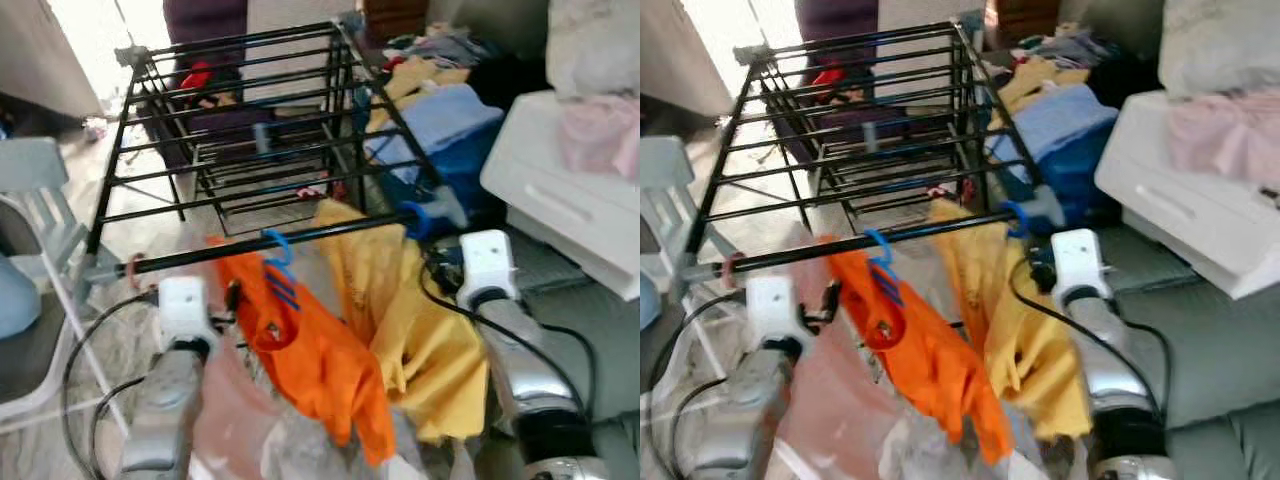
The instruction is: Hang hanger
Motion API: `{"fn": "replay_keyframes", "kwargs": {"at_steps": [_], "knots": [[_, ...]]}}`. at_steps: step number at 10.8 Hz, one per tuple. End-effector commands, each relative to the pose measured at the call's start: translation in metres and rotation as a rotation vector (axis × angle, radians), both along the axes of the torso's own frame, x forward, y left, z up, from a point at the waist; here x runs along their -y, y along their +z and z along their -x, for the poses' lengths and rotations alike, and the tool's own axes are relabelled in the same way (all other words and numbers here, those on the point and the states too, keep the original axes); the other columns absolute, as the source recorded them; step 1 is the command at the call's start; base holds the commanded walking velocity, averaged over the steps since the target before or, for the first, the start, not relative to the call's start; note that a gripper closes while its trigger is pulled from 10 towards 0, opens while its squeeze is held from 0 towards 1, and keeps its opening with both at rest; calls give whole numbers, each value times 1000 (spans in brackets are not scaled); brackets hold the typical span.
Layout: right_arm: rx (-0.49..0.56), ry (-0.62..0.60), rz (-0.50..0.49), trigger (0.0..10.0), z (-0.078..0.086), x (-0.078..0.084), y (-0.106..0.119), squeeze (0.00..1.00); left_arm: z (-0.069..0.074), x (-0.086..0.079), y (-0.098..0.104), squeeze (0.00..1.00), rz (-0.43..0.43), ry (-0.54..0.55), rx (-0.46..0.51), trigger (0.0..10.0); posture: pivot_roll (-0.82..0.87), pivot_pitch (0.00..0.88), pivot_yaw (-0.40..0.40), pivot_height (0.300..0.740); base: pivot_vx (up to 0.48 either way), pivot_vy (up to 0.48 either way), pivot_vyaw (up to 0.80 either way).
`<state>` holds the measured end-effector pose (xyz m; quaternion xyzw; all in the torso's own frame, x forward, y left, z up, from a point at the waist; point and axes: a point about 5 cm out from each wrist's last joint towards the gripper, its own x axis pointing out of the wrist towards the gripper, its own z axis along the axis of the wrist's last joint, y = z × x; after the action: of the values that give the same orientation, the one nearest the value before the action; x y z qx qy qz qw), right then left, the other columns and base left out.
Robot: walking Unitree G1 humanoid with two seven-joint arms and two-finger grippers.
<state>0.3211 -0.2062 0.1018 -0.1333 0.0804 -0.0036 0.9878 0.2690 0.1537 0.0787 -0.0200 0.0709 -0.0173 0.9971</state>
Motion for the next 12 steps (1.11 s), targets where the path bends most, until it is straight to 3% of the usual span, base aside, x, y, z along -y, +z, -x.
{"fn": "replay_keyframes", "kwargs": {"at_steps": [1,4,7,8,9,12], "knots": [[-31,28,-36,10000,-1,-2,-3,0,1,-7,0,0,-19,13,-8,10000,-162,0,81,740,0,0,0],[-164,178,-116,10000,3,2,-13,0,1,-8,-1,0,-25,10,-19,10000,-164,0,82,740,0,0,0],[-297,239,-146,10000,2,24,-25,0,0,-6,-2,0,-28,-14,-41,10000,-162,0,95,740,0,0,0],[-330,261,-176,10000,-1,24,-28,0,0,-7,-2,0,-32,-22,-47,10000,-158,0,99,740,0,0,0],[-401,371,-222,10000,-3,14,-34,0,1,-7,-2,0,-36,-29,-55,10000,-150,0,102,740,0,0,0],[-379,427,-200,10000,-18,2,-28,0,2,-6,-3,0,-43,-37,-67,10000,-135,0,98,740,0,0,0]]}}
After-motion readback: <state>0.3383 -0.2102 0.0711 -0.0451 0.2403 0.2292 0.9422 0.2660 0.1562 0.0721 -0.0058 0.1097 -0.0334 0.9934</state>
